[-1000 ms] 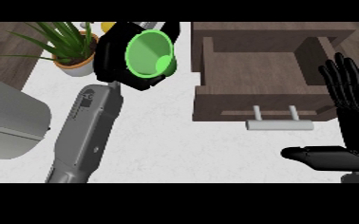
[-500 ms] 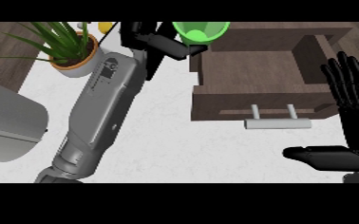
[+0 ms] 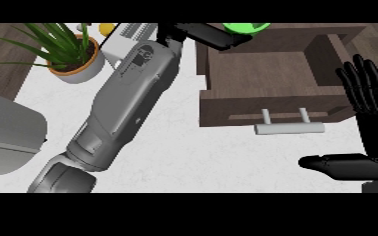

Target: Pick up the cup, place it into the drawer and close the drawer

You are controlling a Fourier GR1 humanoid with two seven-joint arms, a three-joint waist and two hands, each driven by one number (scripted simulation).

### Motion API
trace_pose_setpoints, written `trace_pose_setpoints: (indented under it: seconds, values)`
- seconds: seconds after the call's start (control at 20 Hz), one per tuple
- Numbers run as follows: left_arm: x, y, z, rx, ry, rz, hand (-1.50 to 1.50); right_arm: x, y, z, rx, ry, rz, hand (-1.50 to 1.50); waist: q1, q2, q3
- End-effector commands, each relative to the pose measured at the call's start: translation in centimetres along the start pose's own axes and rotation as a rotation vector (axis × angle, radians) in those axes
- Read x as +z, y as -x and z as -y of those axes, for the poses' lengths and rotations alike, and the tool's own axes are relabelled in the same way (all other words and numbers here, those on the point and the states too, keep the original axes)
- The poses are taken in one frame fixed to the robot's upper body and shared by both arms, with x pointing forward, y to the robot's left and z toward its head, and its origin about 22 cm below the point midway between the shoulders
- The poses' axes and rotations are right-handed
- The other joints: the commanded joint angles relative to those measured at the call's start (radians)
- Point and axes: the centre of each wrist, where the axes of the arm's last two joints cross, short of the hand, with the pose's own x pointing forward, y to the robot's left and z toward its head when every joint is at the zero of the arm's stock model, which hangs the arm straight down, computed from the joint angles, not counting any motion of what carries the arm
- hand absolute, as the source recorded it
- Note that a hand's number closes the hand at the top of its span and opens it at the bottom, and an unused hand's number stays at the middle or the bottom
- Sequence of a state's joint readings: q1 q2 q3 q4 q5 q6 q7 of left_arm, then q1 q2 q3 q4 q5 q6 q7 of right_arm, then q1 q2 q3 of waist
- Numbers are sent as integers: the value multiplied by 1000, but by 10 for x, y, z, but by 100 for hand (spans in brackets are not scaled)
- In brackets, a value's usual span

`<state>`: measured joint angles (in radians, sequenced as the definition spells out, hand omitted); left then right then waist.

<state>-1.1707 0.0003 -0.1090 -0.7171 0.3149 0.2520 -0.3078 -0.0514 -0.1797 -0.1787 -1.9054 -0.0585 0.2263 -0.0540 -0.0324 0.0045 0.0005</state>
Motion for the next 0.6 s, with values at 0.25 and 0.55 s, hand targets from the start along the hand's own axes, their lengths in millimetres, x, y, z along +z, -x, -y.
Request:
trace_pose_setpoints:
  seconds: [0.25,0.55]
  values:
    - [2,18,20,-66,9,-92,150,4,-14,-3,4,-20,6,-150,-19,1,0]
    - [19,40,26,-146,-10,-140,150,-5,5,10,-23,-39,47,-150,-40,6,1]
